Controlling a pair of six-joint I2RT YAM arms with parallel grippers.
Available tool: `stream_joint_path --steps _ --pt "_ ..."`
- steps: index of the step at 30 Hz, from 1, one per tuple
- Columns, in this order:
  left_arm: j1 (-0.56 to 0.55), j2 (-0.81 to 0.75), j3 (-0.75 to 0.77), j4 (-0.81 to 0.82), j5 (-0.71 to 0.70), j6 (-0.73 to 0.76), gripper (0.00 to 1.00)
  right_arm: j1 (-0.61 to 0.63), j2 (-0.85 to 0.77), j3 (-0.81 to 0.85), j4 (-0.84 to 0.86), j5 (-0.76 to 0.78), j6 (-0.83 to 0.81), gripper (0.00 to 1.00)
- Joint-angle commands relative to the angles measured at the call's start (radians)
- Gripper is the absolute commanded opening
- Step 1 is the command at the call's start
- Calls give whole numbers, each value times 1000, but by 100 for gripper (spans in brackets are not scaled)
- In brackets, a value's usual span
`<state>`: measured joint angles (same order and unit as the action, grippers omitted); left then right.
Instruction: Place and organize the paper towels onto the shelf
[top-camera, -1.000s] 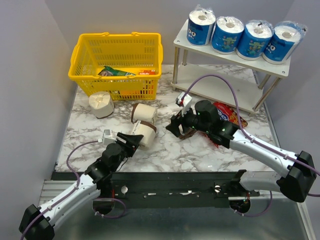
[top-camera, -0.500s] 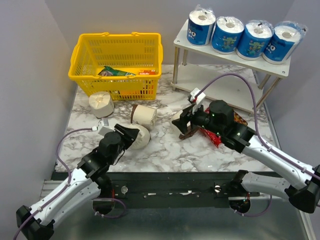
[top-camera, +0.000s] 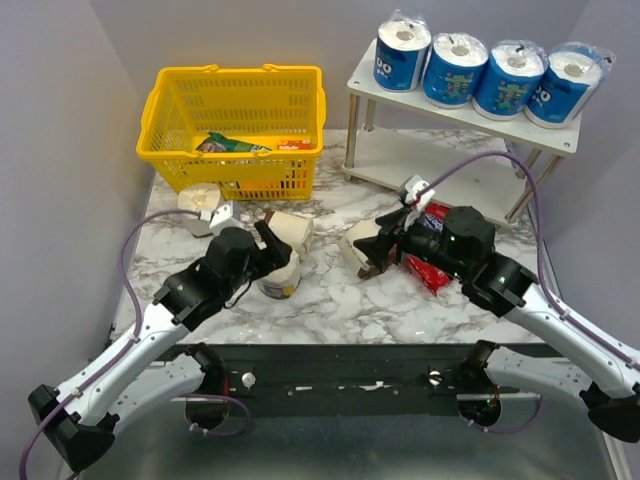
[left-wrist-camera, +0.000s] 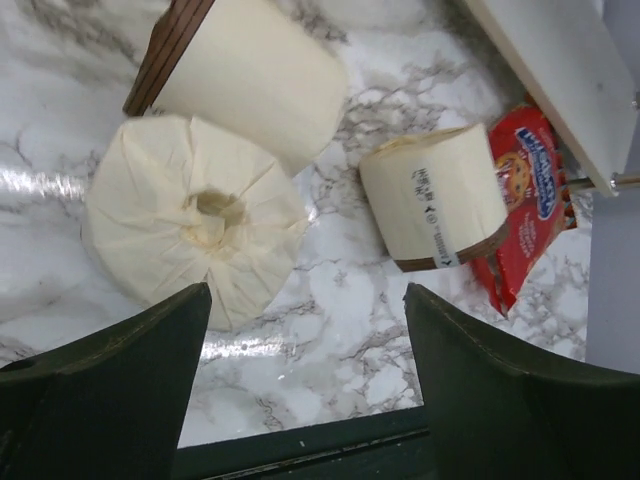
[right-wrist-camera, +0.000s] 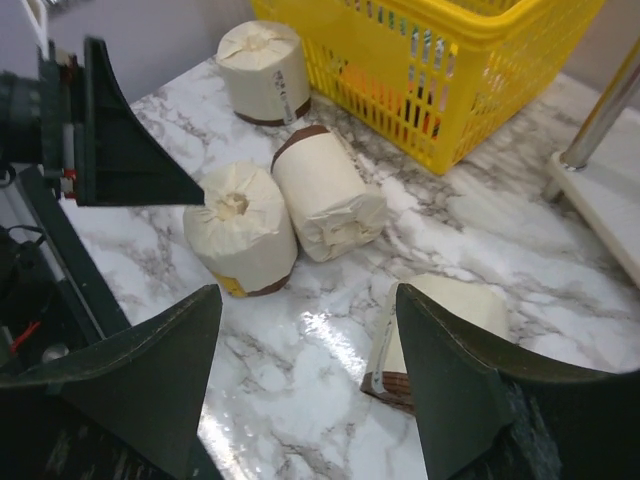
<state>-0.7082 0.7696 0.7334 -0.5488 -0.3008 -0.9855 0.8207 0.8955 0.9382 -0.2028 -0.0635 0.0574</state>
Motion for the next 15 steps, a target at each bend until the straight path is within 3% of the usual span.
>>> stream_joint_path --steps 1,4,5,7,8,11,12,15 --pt "80 88 234 -156 -92 188 94 11 135 103 -43 -108 114 77" --pt "228 163 323 -189 -3 277 96 47 253 201 -55 -91 171 75" --pt "345 172 328 -185 41 295 98 63 282 247 -63 -76 179 75" --pt "450 189 324 -174 153 304 99 110 383 301 -72 -65 188 75" --pt "561 191 310 -169 185 304 99 123 422 326 -84 -61 199 75" --pt "714 189 229 -125 326 294 99 185 554 427 -89 -35 205 75" --pt "813 191 206 -113 360 288 99 198 584 473 -89 -35 203 75" --pt "894 168 101 -77 411 274 99 244 724 546 -107 -30 217 75"
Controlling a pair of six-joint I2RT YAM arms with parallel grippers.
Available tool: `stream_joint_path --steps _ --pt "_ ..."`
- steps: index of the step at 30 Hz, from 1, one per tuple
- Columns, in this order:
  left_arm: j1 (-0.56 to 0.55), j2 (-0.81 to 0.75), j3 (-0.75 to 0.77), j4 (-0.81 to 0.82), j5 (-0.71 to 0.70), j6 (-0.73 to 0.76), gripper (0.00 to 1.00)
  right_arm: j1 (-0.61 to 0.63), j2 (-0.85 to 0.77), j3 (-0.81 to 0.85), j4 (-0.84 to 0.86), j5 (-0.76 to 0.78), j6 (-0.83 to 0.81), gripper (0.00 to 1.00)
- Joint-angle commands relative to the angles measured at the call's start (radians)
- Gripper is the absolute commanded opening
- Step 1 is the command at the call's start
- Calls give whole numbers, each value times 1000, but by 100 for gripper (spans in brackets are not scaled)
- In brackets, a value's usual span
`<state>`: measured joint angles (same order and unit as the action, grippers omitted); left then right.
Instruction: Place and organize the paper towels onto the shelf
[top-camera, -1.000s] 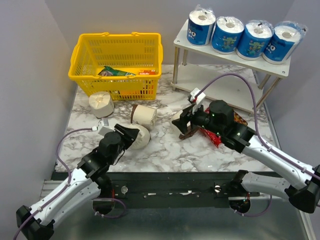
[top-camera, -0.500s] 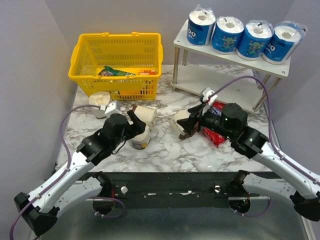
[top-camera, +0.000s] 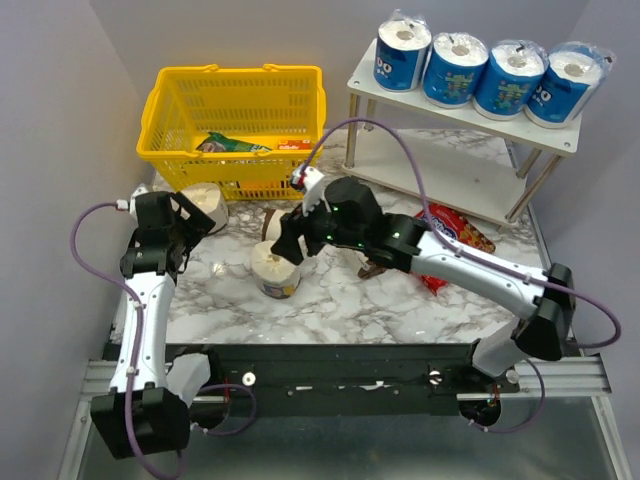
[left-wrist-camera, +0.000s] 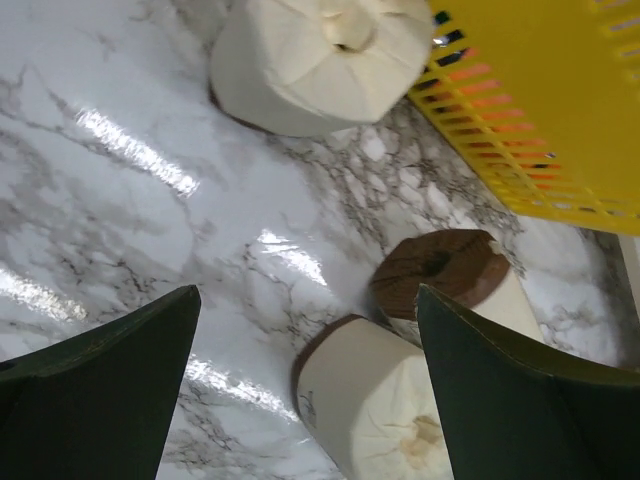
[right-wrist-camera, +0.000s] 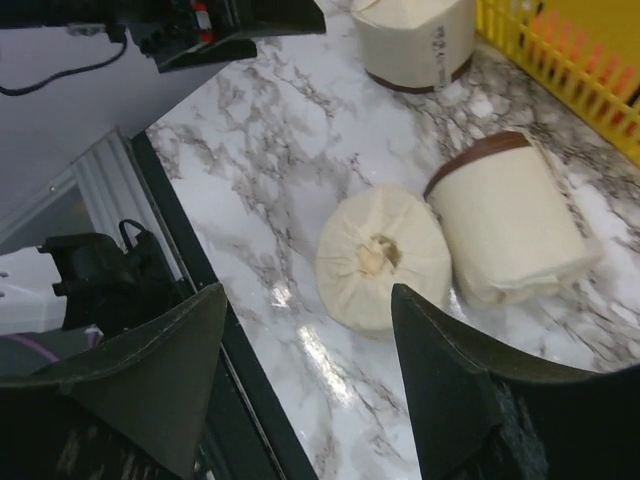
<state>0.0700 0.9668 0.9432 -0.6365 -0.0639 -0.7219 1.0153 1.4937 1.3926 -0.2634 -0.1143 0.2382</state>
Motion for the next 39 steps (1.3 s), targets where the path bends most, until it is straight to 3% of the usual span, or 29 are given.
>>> stream_joint_path --steps 1,6,9,13,16,20,31,39 --pt "146 -42 -138 36 183 3 99 61 158 147 -60 24 48 75" --pt "183 -157 -277 92 136 -17 99 85 360 298 -200 108 84 75" --pt "185 -238 -293 90 113 -46 99 94 413 315 -212 148 84 75" --pt "185 -352 -302 51 -49 -80 99 97 441 327 -206 119 84 75" --pt "183 -413 -290 40 -65 -70 99 98 473 344 -211 130 85 75" --pt "182 -441 -284 21 -135 -85 99 105 513 362 -249 202 76 75" --pt "183 -447 -221 -43 -155 -68 99 112 637 477 -330 231 87 75" --pt "175 -453 -222 -35 -180 -57 99 126 665 511 -390 320 64 67"
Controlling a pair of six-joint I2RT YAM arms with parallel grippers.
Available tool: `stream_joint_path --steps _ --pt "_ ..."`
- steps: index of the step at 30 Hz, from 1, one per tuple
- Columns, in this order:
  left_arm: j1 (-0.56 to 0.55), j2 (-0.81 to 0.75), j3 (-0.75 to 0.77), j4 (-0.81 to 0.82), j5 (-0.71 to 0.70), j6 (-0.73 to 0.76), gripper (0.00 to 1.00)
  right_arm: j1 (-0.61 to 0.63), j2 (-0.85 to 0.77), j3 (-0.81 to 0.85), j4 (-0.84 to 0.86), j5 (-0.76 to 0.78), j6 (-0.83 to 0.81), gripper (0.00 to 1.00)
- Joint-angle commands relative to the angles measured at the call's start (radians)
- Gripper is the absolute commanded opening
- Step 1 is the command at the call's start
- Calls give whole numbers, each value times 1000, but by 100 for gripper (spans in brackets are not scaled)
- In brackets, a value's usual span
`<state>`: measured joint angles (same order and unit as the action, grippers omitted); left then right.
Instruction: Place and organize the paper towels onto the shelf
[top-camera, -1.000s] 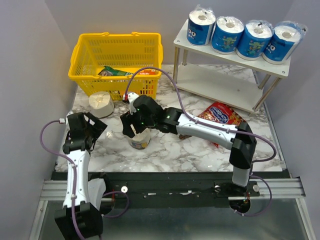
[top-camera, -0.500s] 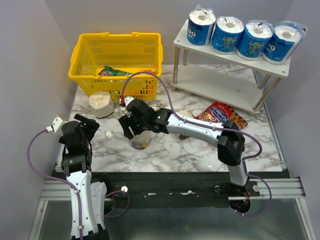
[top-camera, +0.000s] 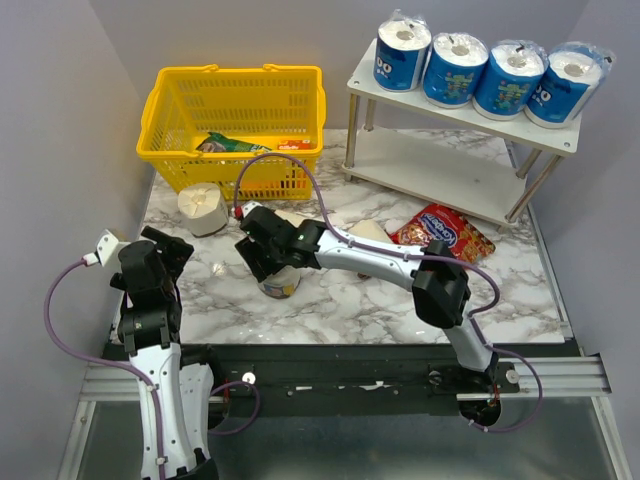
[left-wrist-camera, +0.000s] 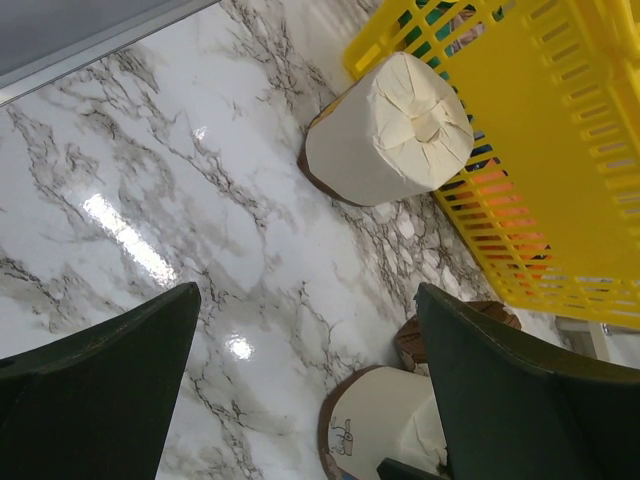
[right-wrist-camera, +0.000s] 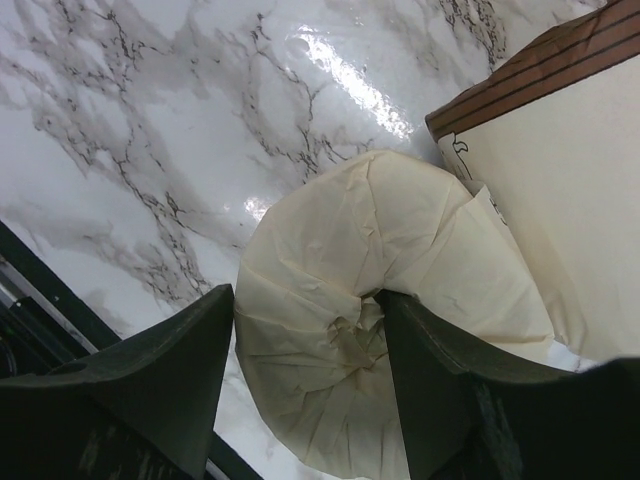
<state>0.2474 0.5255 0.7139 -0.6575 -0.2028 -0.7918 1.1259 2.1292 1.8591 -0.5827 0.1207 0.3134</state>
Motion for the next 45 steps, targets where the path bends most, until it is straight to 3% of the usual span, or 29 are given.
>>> stream_joint_path --steps 1,6,9,14,23,27,34,39,45 --pt "-2 -13 7 -14 -41 14 99 15 35 55 -80 88 -16 66" --pt "-2 -13 -1 -5 -41 16 99 31 6 48 -101 92 -53 47" --pt "-3 -18 -14 10 -6 22 99 37 -59 37 -106 44 -92 41" --pt "-13 -15 -30 36 28 31 99 37 -192 9 -147 -88 -140 41" --pt "-20 -22 -33 44 43 35 99 5 -478 -84 -298 169 -302 42" --pt "-31 -22 -36 45 49 34 99 -92 -598 -237 -177 281 -526 43" --pt "-66 -24 -30 41 45 37 99 -339 -715 -515 176 157 -825 45" --pt "-77 -27 -34 44 48 39 99 -500 -644 -518 277 -16 -962 45" --pt "-92 -32 -36 45 46 35 99 -577 -505 -434 302 -56 -1071 46"
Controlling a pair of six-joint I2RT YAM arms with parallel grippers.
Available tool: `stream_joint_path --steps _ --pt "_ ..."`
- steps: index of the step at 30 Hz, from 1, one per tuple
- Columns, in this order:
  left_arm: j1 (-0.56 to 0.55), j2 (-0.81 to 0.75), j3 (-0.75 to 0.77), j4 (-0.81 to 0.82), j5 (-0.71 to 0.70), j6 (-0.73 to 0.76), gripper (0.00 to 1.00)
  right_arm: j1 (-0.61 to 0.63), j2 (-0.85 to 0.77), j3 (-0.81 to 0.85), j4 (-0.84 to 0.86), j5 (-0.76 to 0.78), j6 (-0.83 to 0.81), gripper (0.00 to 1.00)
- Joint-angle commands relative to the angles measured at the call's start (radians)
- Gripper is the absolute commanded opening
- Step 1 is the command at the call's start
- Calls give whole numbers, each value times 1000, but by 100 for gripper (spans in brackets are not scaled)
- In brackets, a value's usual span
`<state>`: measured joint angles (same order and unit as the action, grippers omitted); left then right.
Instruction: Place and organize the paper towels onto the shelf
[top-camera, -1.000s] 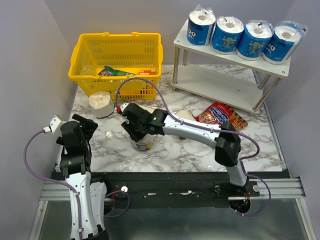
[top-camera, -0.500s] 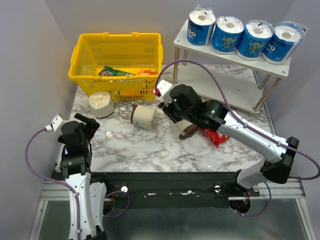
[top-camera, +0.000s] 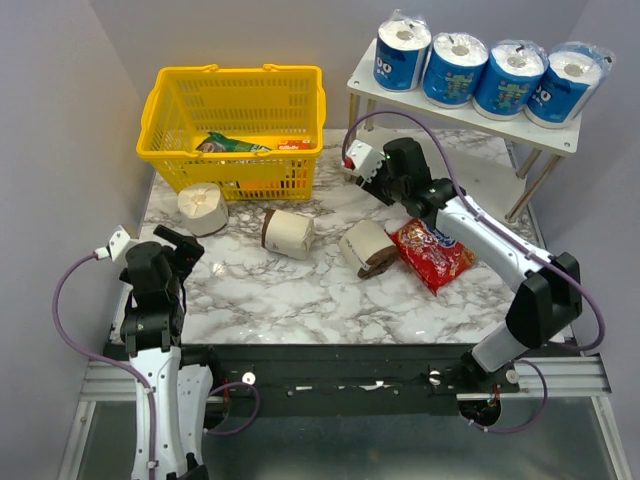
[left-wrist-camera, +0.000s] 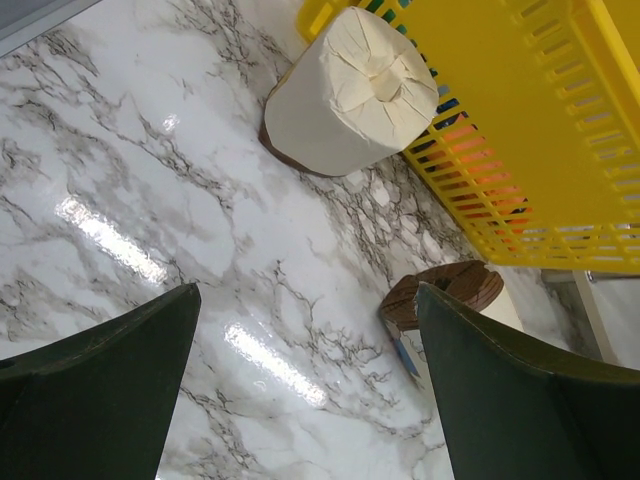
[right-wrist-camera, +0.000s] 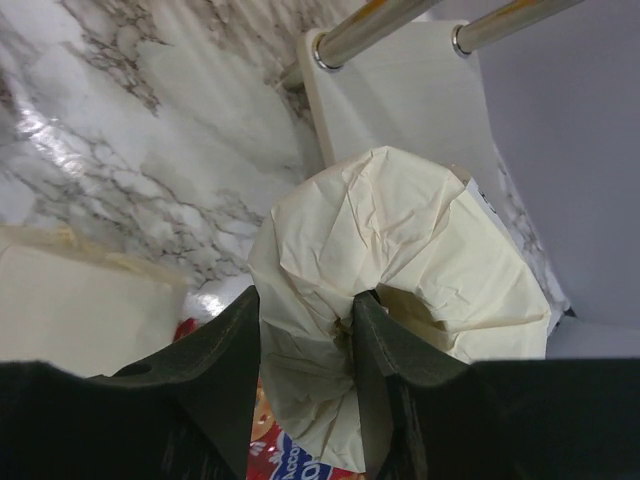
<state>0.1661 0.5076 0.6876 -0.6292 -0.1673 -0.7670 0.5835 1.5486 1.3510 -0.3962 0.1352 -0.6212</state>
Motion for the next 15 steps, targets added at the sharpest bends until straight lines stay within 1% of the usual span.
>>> stream_joint_path --steps 1,5,7,12,15 --pt "-14 -14 -11 17 11 11 99 -42 91 86 117 -103 -144 47" --pt "-23 -9 -10 20 14 11 99 -82 163 94 227 -131 -170 49" --pt "-31 -3 -3 14 14 15 99 -89 212 114 237 -131 -196 49" --pt "-46 -3 -10 20 14 12 99 -103 271 169 272 -131 -225 51" --pt "-48 3 -5 19 18 14 99 -106 298 189 284 -106 -256 50"
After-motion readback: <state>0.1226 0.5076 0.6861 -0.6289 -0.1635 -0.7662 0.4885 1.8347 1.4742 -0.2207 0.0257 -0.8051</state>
